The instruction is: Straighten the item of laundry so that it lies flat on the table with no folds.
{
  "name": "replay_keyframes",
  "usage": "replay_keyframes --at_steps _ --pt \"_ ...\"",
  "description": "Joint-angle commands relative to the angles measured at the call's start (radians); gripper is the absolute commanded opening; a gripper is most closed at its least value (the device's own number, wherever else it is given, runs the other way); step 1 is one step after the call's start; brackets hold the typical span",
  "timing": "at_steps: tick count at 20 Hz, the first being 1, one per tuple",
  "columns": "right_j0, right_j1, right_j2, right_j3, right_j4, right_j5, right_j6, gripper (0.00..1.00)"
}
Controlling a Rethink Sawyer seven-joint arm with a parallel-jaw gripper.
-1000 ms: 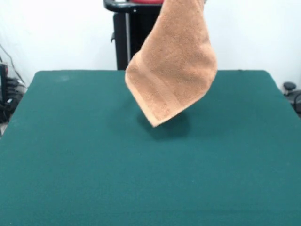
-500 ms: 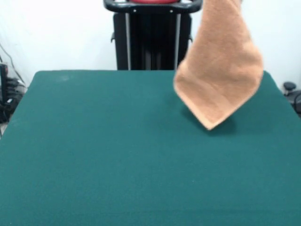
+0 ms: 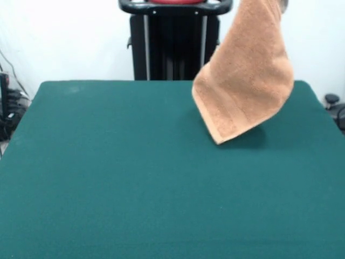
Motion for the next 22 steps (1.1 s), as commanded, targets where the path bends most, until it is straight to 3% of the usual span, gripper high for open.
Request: replay_keyframes --at_steps 1,12,22 --pt "0.053 0.088 -0.056 0.227 0.058 -0.091 0.277 0.00" --pt "0.197 0.115 -0.111 0.228 0.043 -0.121 0.457 0.00" --pt "0.298 0.139 -0.147 0.213 0.056 -0.133 0.554 0.00"
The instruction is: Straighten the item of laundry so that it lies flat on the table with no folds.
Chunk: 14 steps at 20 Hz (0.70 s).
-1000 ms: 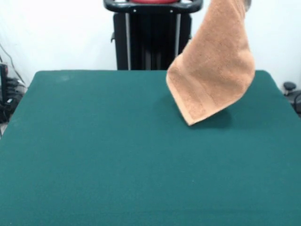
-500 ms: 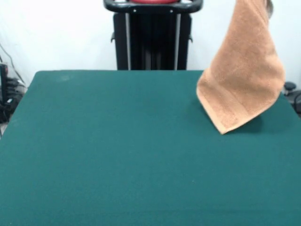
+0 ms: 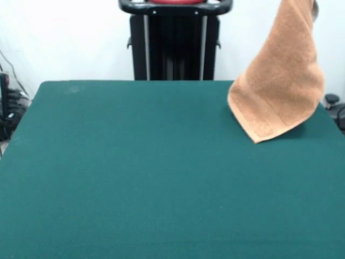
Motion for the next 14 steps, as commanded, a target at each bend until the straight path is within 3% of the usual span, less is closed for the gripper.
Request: replay_keyframes --at_steps 1,14 --pt "0.054 0.053 -0.054 0.185 0.045 -0.033 0.334 0.00" --pt "0.122 0.087 -0.066 0.192 0.043 -0.087 0.429 0.00"
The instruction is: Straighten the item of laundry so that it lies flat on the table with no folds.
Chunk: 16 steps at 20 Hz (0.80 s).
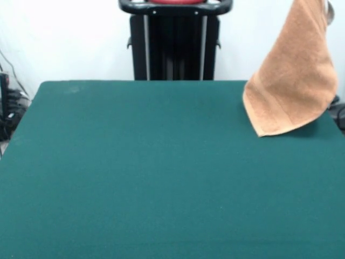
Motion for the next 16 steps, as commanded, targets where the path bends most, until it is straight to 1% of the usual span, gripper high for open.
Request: replay_keyframes --at_steps 1,3,4,8,12,13,15,16 --pt "0.039 0.078 -0.046 0.183 0.034 -0.062 0.309 0.00" --pt "0.054 0.083 -0.044 0.179 0.045 -0.061 0.323 0.00" --pt "0.060 0.083 -0.040 0.186 0.065 -0.066 0.321 0.00" --pt "0.074 0.070 -0.018 0.219 0.204 -0.060 0.265 0.00" --pt "0.096 0.002 -0.009 0.260 0.422 0.036 0.167 0.00" --pt "0.102 -0.016 -0.013 0.256 0.449 0.071 0.159 0.00" --pt "0.114 -0.034 -0.018 0.264 0.501 0.098 0.139 0.00" --pt "0.118 -0.039 -0.022 0.262 0.502 0.104 0.134 0.00"
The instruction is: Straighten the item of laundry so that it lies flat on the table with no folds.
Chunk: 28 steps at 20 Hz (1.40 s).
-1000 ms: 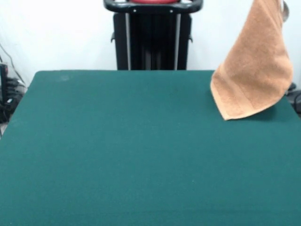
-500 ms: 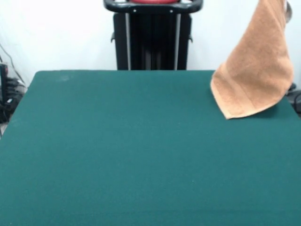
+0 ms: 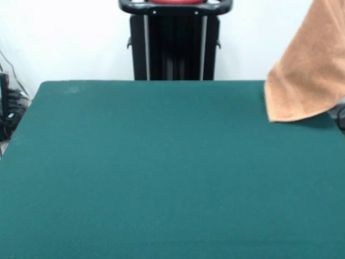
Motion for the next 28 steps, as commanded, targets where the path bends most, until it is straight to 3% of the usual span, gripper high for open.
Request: replay_keyframes --at_steps 1,12,19,23,28 --pt "0.043 -0.054 -0.017 0.200 0.188 0.135 0.100 0.00" --pt "0.046 -0.152 -0.086 0.200 0.170 0.275 0.036 0.00" --pt "-0.038 -0.202 -0.151 0.208 0.144 0.385 -0.145 0.00" --pt "-0.084 -0.206 -0.154 0.194 0.065 0.398 -0.165 0.00" --pt "-0.118 -0.203 -0.139 0.191 0.030 0.387 -0.168 0.00"
